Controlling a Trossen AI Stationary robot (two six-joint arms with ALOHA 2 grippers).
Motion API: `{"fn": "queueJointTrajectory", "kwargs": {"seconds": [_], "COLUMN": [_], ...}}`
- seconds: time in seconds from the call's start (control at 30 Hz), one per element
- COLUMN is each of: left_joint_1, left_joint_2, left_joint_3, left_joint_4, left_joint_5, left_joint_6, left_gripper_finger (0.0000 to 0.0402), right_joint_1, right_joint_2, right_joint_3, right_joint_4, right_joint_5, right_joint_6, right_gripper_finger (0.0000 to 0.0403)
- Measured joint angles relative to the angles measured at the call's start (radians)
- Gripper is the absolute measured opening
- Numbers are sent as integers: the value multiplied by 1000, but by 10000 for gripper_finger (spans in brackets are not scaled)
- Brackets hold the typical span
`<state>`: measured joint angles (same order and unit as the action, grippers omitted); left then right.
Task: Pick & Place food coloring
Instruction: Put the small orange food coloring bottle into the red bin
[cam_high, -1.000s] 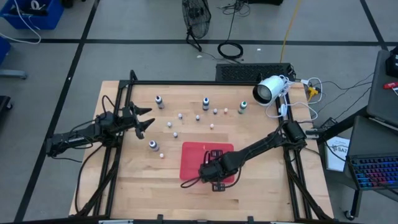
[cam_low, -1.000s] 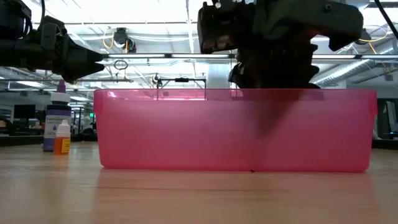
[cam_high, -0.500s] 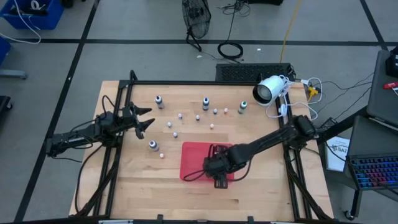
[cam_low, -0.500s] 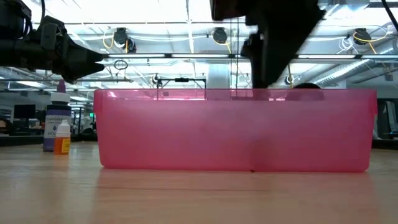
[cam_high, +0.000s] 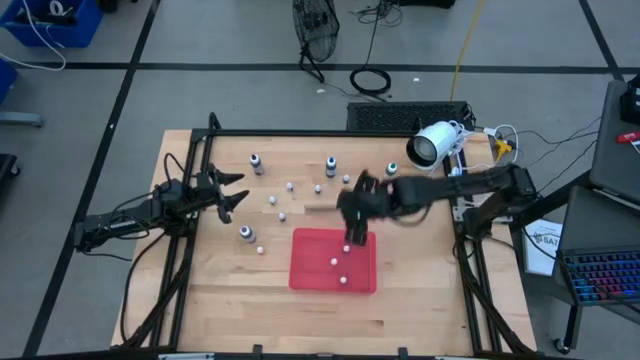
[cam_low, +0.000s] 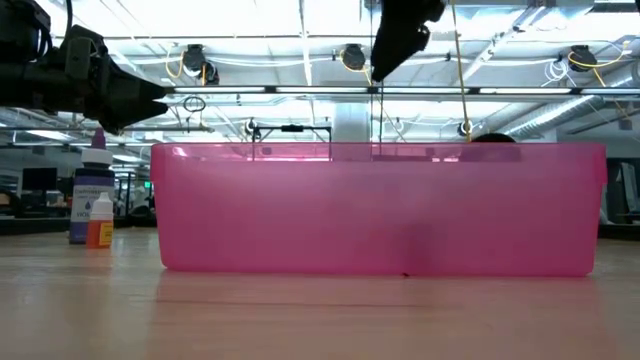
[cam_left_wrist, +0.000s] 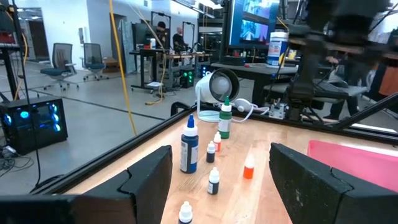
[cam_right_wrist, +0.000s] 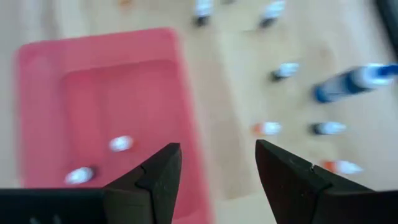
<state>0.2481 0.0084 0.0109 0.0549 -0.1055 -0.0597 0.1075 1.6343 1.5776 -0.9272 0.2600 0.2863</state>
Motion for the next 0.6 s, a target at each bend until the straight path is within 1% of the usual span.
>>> {"fn": "queueJointTrajectory", "kwargs": {"seconds": [0.13, 0.27, 0.33, 0.47, 0.6], "left_joint_1": [0, 0, 0, 0, 0], "left_joint_2": [0, 0, 0, 0, 0], "left_joint_3": [0, 0, 0, 0, 0], "left_joint_4": [0, 0, 0, 0, 0], "left_joint_5": [0, 0, 0, 0, 0], "left_joint_6": [0, 0, 0, 0, 0], "left_gripper_finger": [269, 269, 269, 269, 269], "right_joint_1": [-169, -339, -401, -478, -502], "right_joint_2": [-10, 30, 62, 139, 213], "right_joint_3": [0, 0, 0, 0, 0], "right_joint_4": [-26, -67, -83, -106, -94], "right_joint_5": [-7, -96, -105, -106, -106], "right_joint_6": [-38, -42, -50, -78, -93], "right_gripper_finger": [196, 196, 197, 197, 197]}}
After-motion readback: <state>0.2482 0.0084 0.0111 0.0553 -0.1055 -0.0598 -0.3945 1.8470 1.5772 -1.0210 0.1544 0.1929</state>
